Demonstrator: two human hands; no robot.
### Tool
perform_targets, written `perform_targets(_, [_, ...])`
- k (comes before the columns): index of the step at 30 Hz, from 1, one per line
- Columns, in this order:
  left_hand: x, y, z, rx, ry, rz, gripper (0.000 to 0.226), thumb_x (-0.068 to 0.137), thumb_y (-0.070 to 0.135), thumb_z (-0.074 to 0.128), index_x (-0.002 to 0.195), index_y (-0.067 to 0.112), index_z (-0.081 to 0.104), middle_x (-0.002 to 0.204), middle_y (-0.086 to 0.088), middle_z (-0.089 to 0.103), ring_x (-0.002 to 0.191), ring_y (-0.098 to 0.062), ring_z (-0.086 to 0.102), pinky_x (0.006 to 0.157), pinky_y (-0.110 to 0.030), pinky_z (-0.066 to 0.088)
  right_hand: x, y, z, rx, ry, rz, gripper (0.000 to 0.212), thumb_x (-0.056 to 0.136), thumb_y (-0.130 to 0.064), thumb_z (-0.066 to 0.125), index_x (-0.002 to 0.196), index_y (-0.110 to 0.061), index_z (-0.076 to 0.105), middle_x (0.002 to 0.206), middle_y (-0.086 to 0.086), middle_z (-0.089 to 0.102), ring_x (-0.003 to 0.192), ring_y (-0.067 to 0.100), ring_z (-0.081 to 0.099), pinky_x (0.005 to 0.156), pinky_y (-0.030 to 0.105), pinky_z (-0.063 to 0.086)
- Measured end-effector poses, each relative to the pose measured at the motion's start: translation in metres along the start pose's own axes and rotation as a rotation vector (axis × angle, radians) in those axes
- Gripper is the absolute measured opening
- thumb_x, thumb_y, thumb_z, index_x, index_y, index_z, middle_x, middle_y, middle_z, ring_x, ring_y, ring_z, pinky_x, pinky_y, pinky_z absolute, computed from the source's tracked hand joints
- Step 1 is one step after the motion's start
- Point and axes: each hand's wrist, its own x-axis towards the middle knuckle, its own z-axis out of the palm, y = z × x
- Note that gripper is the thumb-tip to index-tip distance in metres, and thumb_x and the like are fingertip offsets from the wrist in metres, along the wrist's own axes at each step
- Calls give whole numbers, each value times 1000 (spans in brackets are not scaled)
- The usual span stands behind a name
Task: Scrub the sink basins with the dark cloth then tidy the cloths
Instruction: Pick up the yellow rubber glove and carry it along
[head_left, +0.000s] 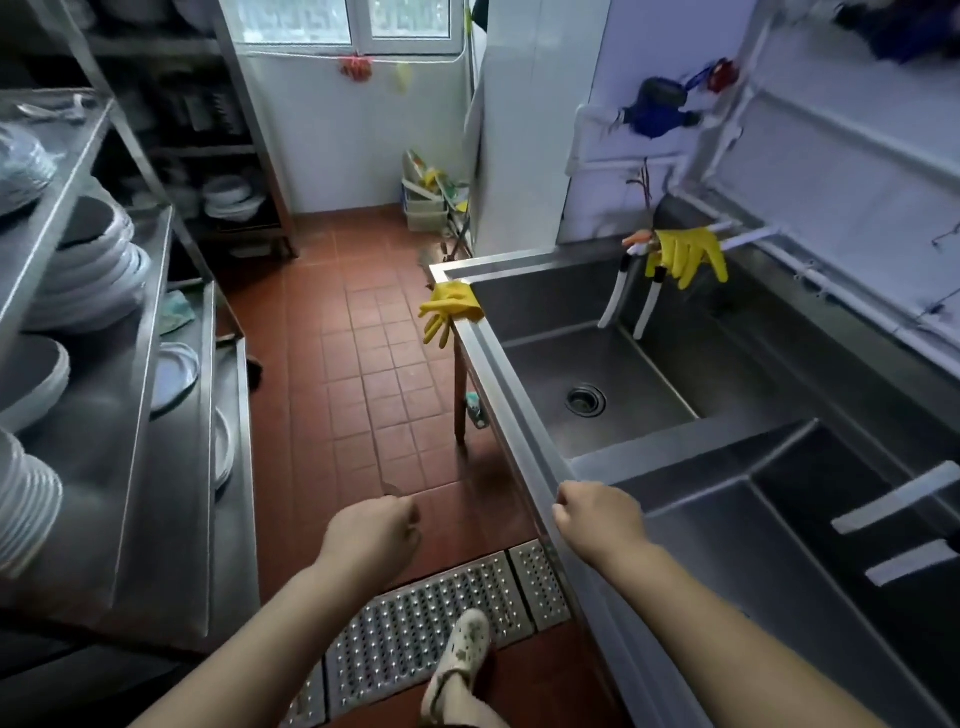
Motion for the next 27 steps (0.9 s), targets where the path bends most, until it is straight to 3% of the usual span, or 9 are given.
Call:
perform_targets(16, [249,-98,-68,-26,19,-95,26,91,39,45,111,28,59,115,7,64,109,-17,58,80,-25,43,285,-66,-51,54,28,-123,25,93,-32,43,105,-21,63,108,5,66,97,30,61,70,31,43])
perform_targets(27, [424,-153,-83,-69,-92,100,28,91,34,43,114,28,58,116,4,64,110,-20,58,82,-28,46,429,-111,-74,74,-20,-13,24,92,-30,46,107,-24,64,114,4,64,105,28,59,78,32,44])
